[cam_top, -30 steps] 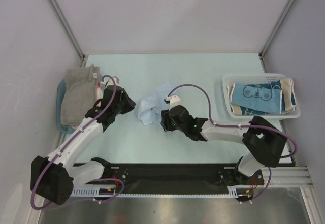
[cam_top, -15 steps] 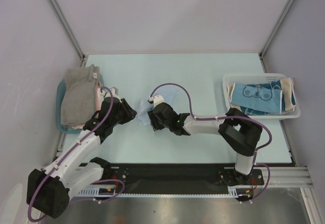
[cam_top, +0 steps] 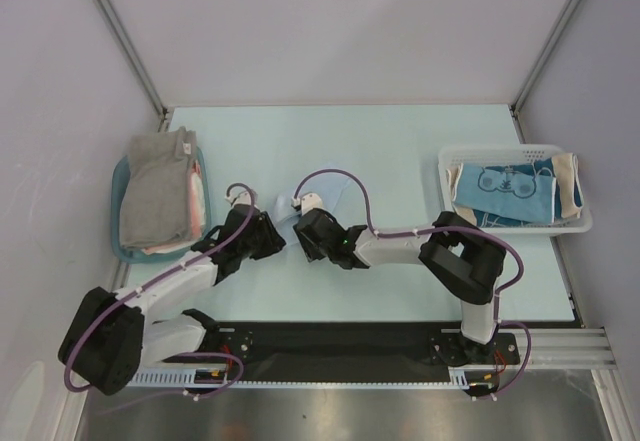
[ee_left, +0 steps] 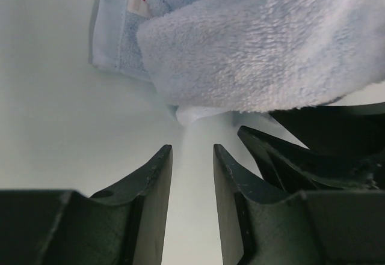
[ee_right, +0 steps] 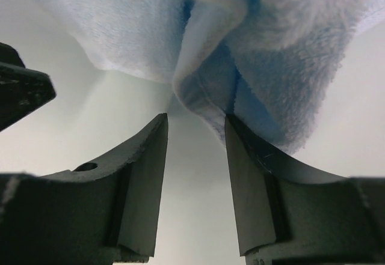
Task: Fold and stack the towels
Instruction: Flatten out the crumpled towel
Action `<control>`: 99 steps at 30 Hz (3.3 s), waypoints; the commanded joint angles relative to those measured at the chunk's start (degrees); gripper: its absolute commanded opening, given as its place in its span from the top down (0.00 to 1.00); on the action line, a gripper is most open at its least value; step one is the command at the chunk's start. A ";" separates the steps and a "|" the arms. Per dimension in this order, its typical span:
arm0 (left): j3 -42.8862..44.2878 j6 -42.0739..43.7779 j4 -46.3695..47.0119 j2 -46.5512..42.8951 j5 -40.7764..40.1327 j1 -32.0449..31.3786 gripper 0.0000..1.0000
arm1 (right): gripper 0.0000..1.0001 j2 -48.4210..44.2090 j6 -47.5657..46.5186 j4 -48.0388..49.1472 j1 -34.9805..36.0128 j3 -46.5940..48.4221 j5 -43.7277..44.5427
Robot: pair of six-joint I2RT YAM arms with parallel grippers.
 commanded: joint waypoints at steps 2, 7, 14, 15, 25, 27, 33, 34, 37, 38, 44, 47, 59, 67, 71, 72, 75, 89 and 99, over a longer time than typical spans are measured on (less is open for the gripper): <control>-0.59 -1.05 7.24 4.20 -2.71 -1.19 0.60 | 0.52 -2.60 -2.06 0.10 0.04 -0.58 3.44; -0.68 -0.52 10.40 7.63 -3.50 -1.81 0.59 | 0.51 -3.74 -2.50 0.01 0.04 -0.76 4.14; 0.11 0.09 11.28 10.89 -6.13 -2.87 0.57 | 0.50 -4.71 -3.65 -0.07 -0.22 -1.37 5.64; 0.20 0.09 11.63 11.33 -6.40 -2.87 0.56 | 0.50 -4.80 -3.56 0.19 -0.31 -1.46 5.64; 1.43 0.18 14.89 16.08 -6.49 -3.48 0.58 | 0.49 -1.99 -2.68 0.02 -1.45 -1.72 3.09; 1.69 0.18 14.98 16.69 -6.40 -3.57 0.61 | 0.49 -1.64 -2.77 0.02 -1.54 -1.73 3.18; 1.60 0.36 14.54 15.82 -6.49 -3.66 0.74 | 0.49 -1.20 -2.59 -0.16 -1.54 -2.25 3.09; 1.60 0.53 14.36 15.64 -6.49 -3.66 0.76 | 0.48 -1.02 -2.51 -0.25 -1.45 -2.34 3.09; 1.69 0.53 13.84 14.50 -6.05 -3.66 0.92 | 0.49 -0.32 -2.24 -0.34 -1.63 -2.25 3.18; 1.78 0.53 13.57 14.06 -5.87 -3.66 0.95 | 0.51 -0.14 -2.15 -0.42 -1.63 -2.25 3.18; 3.70 1.67 8.49 6.95 -5.08 -3.66 1.00 | 0.76 -2.15 -1.98 -2.86 -2.77 -2.08 4.06; 6.69 3.52 4.01 2.04 -3.68 -3.66 1.00 | 0.92 -5.66 -1.98 -5.59 -4.26 -1.81 5.02; 29.43 13.80 -14.88 -6.86 -0.78 -3.66 1.00 | 1.00 -27.64 -5.93 -17.73 -9.62 3.89 8.36; 44.82 18.55 -22.02 -6.34 1.42 -3.66 1.00 | 1.00 -35.55 -10.23 -22.22 -13.05 12.95 10.21; 49.85 19.43 -24.22 -5.81 2.48 -3.66 1.00 | 1.00 -37.75 -10.76 -23.45 -14.72 16.55 9.95; 50.64 19.52 -24.40 -5.81 3.96 -3.66 1.00 | 1.00 -38.11 -11.11 -23.45 -14.81 17.08 9.86; 52.05 19.17 -23.87 -6.42 6.08 -3.57 1.00 | 1.00 -39.69 -11.91 -23.19 -14.90 19.62 10.30; 18.06 6.60 -0.95 -1.51 24.01 3.02 1.00 | 1.00 -42.06 -6.56 -21.89 -14.81 5.86 8.54; 2.40 2.55 11.47 3.60 26.39 -0.49 0.85 | 1.00 -41.36 -0.92 -18.00 -15.16 -9.64 7.31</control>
